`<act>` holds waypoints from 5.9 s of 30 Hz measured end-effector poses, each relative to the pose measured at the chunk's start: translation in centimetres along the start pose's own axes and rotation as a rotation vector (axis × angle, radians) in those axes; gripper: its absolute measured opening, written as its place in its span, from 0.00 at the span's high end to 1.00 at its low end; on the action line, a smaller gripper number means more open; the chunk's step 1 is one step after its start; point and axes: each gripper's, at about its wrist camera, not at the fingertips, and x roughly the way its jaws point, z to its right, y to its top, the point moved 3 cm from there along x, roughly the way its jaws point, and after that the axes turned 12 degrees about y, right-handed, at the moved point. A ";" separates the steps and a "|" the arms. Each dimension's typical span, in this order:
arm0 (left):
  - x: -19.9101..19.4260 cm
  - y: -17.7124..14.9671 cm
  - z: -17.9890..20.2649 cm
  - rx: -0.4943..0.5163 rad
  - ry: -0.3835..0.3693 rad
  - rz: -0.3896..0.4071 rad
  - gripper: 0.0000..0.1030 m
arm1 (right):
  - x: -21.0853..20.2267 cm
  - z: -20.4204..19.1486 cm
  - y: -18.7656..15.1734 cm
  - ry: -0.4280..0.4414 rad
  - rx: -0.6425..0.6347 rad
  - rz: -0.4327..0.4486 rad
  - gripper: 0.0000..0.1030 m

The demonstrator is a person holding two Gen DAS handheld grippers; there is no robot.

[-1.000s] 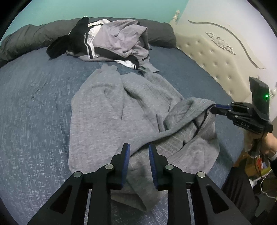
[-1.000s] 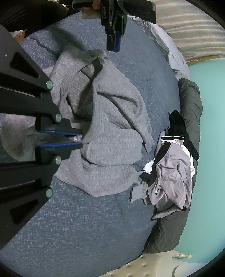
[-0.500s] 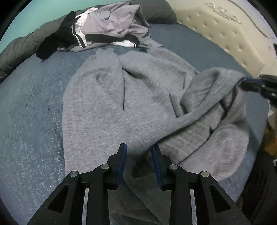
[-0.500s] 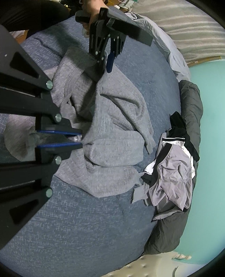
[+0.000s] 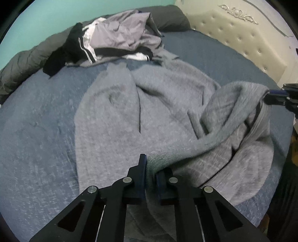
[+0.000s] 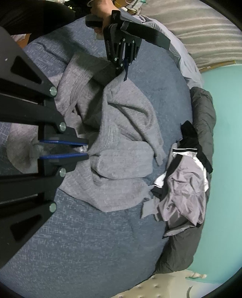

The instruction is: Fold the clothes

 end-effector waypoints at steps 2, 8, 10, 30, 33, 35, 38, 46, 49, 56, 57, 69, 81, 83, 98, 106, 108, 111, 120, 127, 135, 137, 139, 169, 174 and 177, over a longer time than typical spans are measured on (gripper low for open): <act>-1.0 0.3 -0.3 0.011 0.015 0.013 0.92 | -0.9 -0.4 0.6 -0.002 -0.012 0.020 0.92; -6.4 1.6 -2.9 -0.025 0.058 0.084 0.93 | -4.6 -2.6 3.1 -0.015 -0.078 0.072 0.92; -8.7 2.3 -4.0 -0.046 0.070 0.114 0.93 | -6.2 -3.4 4.3 -0.021 -0.100 0.095 0.92; -40.0 15.1 -11.7 -0.161 0.231 0.489 0.95 | -29.8 -14.3 21.6 -0.204 -0.337 0.472 0.93; -44.8 17.2 -12.3 -0.186 0.228 0.546 0.95 | -33.8 -14.9 24.1 -0.228 -0.329 0.525 0.93; -47.9 18.5 -12.4 -0.196 0.230 0.581 0.96 | -36.1 -15.3 25.5 -0.243 -0.329 0.555 0.93; -52.0 19.9 -12.2 -0.200 0.233 0.626 0.96 | -39.2 -16.0 27.3 -0.260 -0.328 0.591 0.93; -55.7 18.4 -12.1 -0.209 0.207 0.643 0.96 | -40.0 -16.3 27.8 -0.225 -0.331 0.594 0.93; -54.3 17.3 -12.5 -0.220 0.201 0.611 0.96 | -38.1 -16.1 27.3 -0.208 -0.327 0.554 0.93; -48.0 14.9 -12.2 -0.230 0.171 0.522 0.96 | -32.1 -14.6 25.8 -0.190 -0.315 0.452 0.93; -47.1 14.7 -12.0 -0.230 0.166 0.509 0.96 | -31.1 -14.4 25.6 -0.189 -0.314 0.436 0.93; -33.7 14.8 -12.6 -0.244 0.137 0.357 0.96 | -19.3 -9.4 24.6 -0.174 -0.263 0.278 0.93; -22.2 15.6 -15.1 -0.286 0.104 0.245 0.96 | -8.6 -3.8 25.1 -0.114 -0.196 0.188 0.93; -19.8 15.5 -15.5 -0.297 0.096 0.223 0.96 | -6.4 -2.9 24.8 -0.099 -0.178 0.169 0.93; -1.7 14.5 -18.6 -0.380 0.063 0.066 0.96 | 10.5 5.1 23.5 -0.022 -0.034 0.047 0.93; 7.2 14.4 -19.9 -0.400 0.069 0.012 0.96 | 18.1 9.4 22.7 0.022 0.054 0.021 0.92; 9.0 14.3 -20.1 -0.412 0.065 0.002 0.96 | 20.1 10.5 22.5 0.028 0.083 0.016 0.92; 12.0 13.7 -20.0 -0.426 0.060 -0.023 0.96 | 22.6 11.5 22.1 0.035 0.105 -0.007 0.92; 17.1 12.3 -18.9 -0.466 0.000 -0.082 0.94 | 27.0 13.0 20.2 0.062 0.196 -0.047 0.78; 13.5 11.5 -20.6 -0.555 -0.075 -0.010 0.69 | 22.0 15.8 18.9 0.125 0.354 0.070 0.44; 8.2 6.4 -21.7 -0.558 -0.026 0.036 0.67 | 18.3 17.2 12.8 0.104 0.397 0.024 0.44; 8.0 4.3 -21.6 -0.567 -0.016 0.019 0.67 | 18.2 17.6 10.9 0.121 0.445 0.011 0.44; 8.1 2.6 -21.1 -0.568 -0.009 0.003 0.67 | 18.1 17.4 9.4 0.156 0.479 0.005 0.44; 7.5 -4.1 -17.3 -0.567 0.051 0.068 0.67 | 15.2 18.1 9.6 -0.020 0.400 0.038 0.98; 7.5 -4.2 -17.4 -0.571 0.042 0.063 0.67 | 13.9 17.6 8.5 0.007 0.457 0.081 0.96; 7.2 -4.2 -17.6 -0.578 0.040 0.070 0.67 | 12.5 17.6 6.2 0.038 0.543 0.086 0.87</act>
